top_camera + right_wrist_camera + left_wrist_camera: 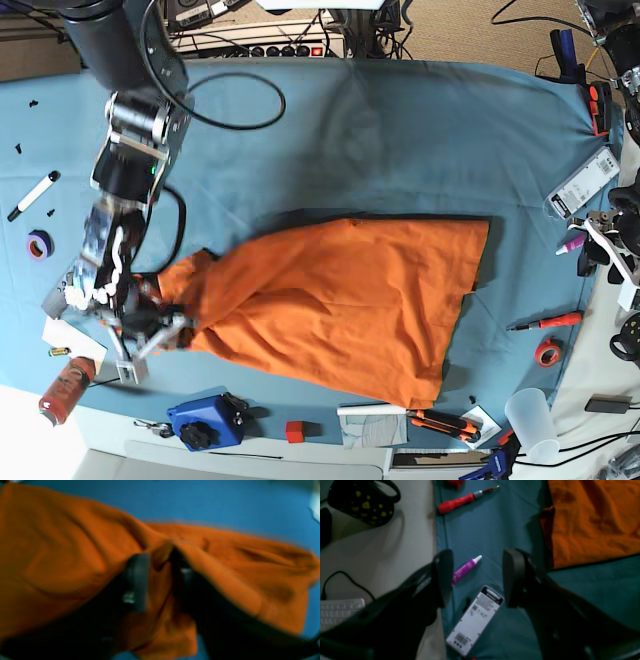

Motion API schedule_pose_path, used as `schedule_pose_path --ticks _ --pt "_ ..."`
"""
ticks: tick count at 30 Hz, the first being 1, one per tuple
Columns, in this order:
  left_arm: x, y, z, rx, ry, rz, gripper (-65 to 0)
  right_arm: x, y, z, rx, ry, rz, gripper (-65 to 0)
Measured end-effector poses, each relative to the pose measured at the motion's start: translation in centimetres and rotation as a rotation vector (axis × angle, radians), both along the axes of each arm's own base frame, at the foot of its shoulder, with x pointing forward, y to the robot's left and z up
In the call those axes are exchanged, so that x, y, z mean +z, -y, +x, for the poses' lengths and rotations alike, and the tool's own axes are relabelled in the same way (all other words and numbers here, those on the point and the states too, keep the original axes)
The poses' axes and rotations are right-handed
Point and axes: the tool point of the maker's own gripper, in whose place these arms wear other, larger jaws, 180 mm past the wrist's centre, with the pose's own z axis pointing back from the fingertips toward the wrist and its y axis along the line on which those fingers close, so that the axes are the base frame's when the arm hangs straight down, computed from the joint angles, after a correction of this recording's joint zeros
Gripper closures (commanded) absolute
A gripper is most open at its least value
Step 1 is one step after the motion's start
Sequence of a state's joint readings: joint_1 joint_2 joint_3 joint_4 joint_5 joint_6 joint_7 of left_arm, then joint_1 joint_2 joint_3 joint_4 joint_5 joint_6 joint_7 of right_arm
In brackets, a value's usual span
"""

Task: Layout the t-shirt on the table in an organized manner, then fold the t-shirt properly
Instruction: 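Grasp the bunched shirt corner with the right gripper and pull it outward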

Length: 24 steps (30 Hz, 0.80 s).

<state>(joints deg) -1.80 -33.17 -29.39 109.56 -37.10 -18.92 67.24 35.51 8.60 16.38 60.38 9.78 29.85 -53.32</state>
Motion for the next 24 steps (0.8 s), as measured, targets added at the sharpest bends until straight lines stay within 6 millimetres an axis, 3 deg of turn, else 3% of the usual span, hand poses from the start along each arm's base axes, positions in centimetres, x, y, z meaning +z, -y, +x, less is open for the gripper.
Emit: schedule_pose_path --ticks 5,8,10,14,17,20,24 --pt "0.0 0.1 0.0 -0.001 0.004 -0.003 -29.4 3.0 -1.5 2.2 0.055 0.038 -0.043 -28.1" --pt "-0.3 0.6 0.0 -0.001 0.005 -0.024 -29.4 3.7 -3.6 1.5 0.127 -0.052 0.01 -28.1" --pt "-0.6 0.9 0.0 -0.002 0.003 -0.034 -29.4 4.9 -4.5 1.1 0.153 -0.023 0.045 -28.1" --pt "-0.9 1.3 0.0 -0.003 0.003 -0.052 -29.4 7.9 -2.3 -0.2 0.093 0.093 0.015 -28.0" --pt "-1.0 1.6 0.0 -0.004 0.003 -0.06 -29.4 9.0 0.1 -2.7 0.034 0.124 -0.021 -28.0" --pt "-1.0 1.4 0.0 -0.001 0.002 -0.056 -29.4 7.4 2.8 -6.1 -0.043 0.105 -0.042 -28.0" --pt "-1.0 1.5 0.0 -0.001 0.003 -0.057 -29.4 2.9 5.2 -10.4 -0.086 0.029 -0.073 -28.0"
